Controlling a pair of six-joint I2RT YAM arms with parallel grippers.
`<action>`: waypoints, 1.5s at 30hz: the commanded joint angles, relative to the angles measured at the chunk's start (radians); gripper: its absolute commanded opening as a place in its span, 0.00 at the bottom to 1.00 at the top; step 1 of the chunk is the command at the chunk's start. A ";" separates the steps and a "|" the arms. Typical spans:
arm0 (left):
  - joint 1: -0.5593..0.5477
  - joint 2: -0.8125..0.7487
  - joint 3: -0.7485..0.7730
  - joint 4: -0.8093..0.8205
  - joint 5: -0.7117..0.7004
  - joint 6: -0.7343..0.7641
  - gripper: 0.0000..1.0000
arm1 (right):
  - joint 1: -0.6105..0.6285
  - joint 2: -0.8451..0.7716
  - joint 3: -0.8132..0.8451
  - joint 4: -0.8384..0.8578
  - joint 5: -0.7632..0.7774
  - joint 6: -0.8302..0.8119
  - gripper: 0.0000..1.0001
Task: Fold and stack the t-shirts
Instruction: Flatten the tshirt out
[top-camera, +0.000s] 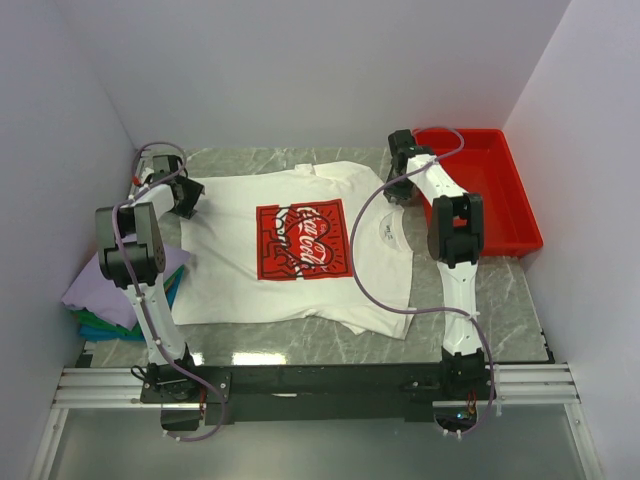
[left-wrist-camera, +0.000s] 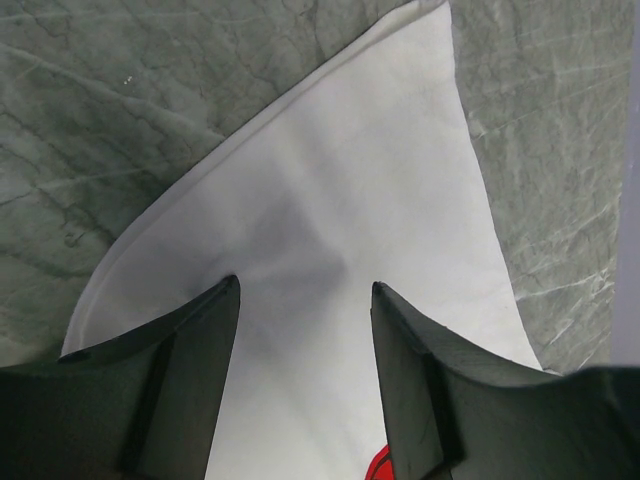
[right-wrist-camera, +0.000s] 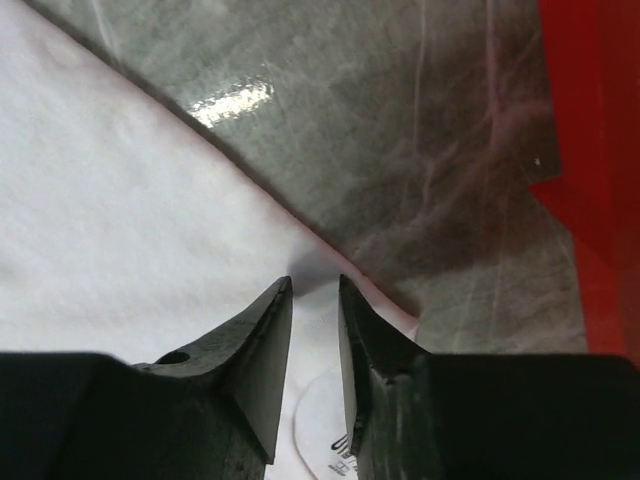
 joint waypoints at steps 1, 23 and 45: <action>0.009 -0.029 -0.028 -0.063 -0.031 0.035 0.62 | -0.005 -0.009 0.007 -0.042 0.076 -0.054 0.34; -0.045 0.042 0.053 -0.051 0.015 0.072 0.61 | 0.093 -0.120 0.037 0.197 -0.075 -0.021 0.44; -0.054 0.054 0.071 -0.043 0.029 0.082 0.61 | 0.055 0.069 0.011 0.364 -0.213 0.324 0.41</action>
